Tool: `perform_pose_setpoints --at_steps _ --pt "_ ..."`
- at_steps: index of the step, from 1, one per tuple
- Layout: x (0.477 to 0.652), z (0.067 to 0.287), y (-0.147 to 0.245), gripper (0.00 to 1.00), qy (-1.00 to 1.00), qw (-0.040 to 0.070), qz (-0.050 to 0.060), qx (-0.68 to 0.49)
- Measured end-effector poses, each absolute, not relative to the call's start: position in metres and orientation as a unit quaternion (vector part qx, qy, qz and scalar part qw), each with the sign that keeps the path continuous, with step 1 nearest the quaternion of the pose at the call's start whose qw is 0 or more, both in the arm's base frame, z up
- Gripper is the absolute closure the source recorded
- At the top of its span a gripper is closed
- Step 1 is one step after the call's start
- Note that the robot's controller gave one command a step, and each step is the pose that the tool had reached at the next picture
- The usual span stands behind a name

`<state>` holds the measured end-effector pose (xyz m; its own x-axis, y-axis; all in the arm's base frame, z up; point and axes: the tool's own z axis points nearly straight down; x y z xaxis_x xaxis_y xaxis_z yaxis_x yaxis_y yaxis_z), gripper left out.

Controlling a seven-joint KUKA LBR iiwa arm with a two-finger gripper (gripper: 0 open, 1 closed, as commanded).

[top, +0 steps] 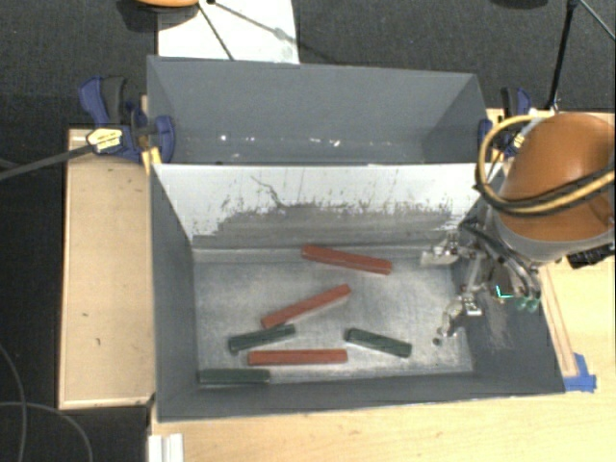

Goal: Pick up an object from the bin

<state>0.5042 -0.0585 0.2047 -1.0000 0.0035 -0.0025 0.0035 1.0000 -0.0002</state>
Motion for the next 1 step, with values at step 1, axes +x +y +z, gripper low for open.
perform_pose_setpoints --at_steps 1 --pt "0.4957 0.1566 -0.0591 0.00 1.000 0.005 -0.001 -0.025"
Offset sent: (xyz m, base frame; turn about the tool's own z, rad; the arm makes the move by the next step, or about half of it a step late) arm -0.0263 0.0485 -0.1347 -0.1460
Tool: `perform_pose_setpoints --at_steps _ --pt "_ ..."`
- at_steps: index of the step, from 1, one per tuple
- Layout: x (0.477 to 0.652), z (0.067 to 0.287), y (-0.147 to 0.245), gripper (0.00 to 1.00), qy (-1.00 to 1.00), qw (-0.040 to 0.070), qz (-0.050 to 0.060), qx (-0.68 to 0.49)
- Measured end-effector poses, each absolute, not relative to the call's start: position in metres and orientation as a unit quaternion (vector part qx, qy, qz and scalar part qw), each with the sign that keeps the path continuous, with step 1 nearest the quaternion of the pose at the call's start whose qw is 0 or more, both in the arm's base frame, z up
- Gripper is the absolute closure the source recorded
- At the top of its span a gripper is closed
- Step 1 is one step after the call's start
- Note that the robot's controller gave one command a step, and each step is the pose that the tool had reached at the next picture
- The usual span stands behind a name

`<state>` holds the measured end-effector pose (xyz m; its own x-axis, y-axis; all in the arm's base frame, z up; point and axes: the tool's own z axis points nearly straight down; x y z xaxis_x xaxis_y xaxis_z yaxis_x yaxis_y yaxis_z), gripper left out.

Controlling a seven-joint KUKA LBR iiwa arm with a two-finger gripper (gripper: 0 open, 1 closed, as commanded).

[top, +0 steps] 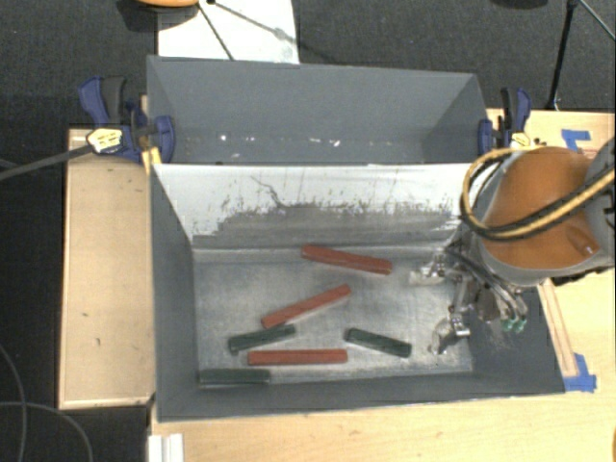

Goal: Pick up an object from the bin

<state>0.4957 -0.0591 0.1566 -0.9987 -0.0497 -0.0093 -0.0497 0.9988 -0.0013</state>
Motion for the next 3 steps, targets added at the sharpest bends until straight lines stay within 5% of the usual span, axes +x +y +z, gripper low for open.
perform_pose_setpoints --at_steps 1,2,3 --pt "0.483 0.074 -0.009 1.00 0.997 0.009 0.000 -0.072" --pt "0.483 0.074 -0.009 1.00 0.997 0.009 0.000 -0.073" --pt "0.492 0.272 -0.018 1.00 0.998 0.001 0.000 -0.061"
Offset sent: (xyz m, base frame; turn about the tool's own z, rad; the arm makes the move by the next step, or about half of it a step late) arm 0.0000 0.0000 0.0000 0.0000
